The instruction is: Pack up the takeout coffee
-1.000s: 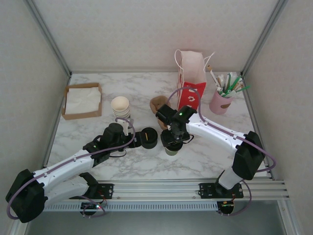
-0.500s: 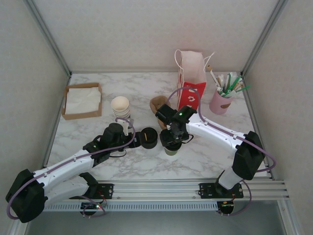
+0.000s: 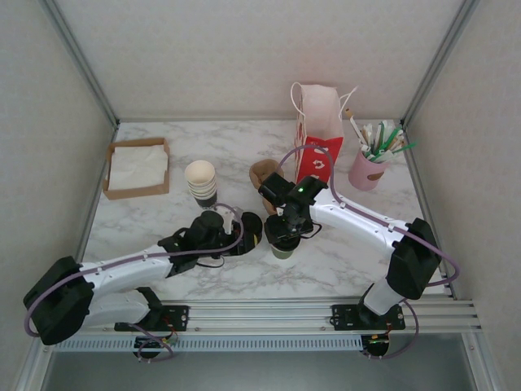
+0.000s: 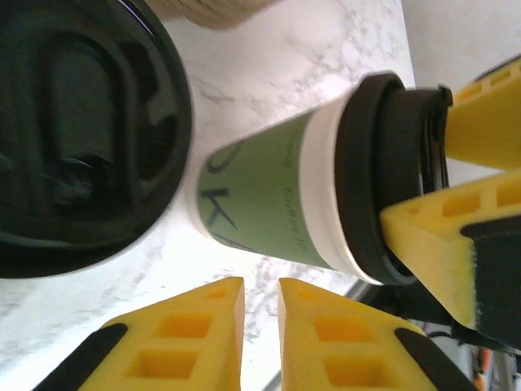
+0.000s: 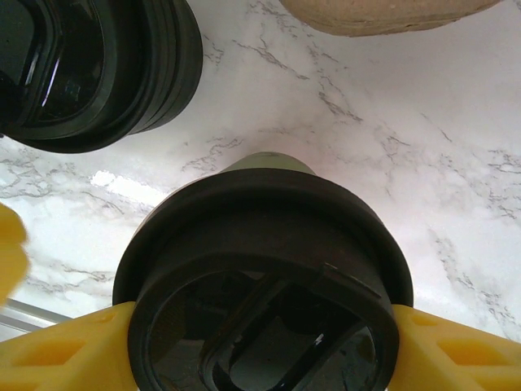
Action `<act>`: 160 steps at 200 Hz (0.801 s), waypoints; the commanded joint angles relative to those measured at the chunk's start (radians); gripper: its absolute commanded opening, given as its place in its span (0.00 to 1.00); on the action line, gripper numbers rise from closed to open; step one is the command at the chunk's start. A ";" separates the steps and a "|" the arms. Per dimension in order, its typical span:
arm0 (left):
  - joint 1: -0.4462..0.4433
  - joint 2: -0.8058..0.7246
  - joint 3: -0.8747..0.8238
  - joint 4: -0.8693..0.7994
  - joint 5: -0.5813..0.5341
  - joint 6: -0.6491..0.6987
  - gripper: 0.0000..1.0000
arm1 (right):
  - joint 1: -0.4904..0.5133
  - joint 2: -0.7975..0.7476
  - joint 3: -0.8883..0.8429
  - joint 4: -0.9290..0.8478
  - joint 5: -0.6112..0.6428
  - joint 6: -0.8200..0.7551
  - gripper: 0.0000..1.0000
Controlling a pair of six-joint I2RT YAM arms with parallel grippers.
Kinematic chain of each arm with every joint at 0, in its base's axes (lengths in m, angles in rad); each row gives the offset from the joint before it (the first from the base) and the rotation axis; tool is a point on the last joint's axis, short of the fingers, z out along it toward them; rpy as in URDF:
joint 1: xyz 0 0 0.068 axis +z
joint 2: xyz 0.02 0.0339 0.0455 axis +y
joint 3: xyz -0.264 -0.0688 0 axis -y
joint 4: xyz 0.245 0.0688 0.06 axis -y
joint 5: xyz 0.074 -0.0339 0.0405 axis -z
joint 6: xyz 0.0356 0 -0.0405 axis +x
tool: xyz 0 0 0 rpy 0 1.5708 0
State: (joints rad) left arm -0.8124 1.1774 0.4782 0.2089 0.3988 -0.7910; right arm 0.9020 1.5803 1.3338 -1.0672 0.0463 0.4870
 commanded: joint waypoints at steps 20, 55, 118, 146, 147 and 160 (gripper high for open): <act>-0.057 0.073 -0.018 0.162 0.014 -0.071 0.16 | 0.008 -0.016 -0.020 0.004 -0.025 0.009 0.69; -0.065 0.111 -0.025 0.200 0.011 -0.083 0.15 | 0.008 -0.025 -0.026 0.007 -0.033 0.009 0.69; -0.067 0.142 -0.030 0.225 0.015 -0.087 0.13 | 0.008 -0.028 -0.027 0.016 -0.044 0.011 0.69; -0.067 0.146 -0.032 0.228 0.014 -0.085 0.13 | 0.009 -0.023 -0.024 0.021 -0.049 0.014 0.69; -0.066 0.147 -0.032 0.228 0.014 -0.085 0.13 | 0.009 -0.023 -0.024 0.021 -0.049 0.014 0.69; -0.067 0.150 -0.032 0.230 0.014 -0.084 0.13 | 0.009 -0.022 -0.023 0.022 -0.054 0.015 0.69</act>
State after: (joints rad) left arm -0.8692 1.3132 0.4595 0.4011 0.4011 -0.8688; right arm 0.9020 1.5726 1.3209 -1.0500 0.0212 0.4873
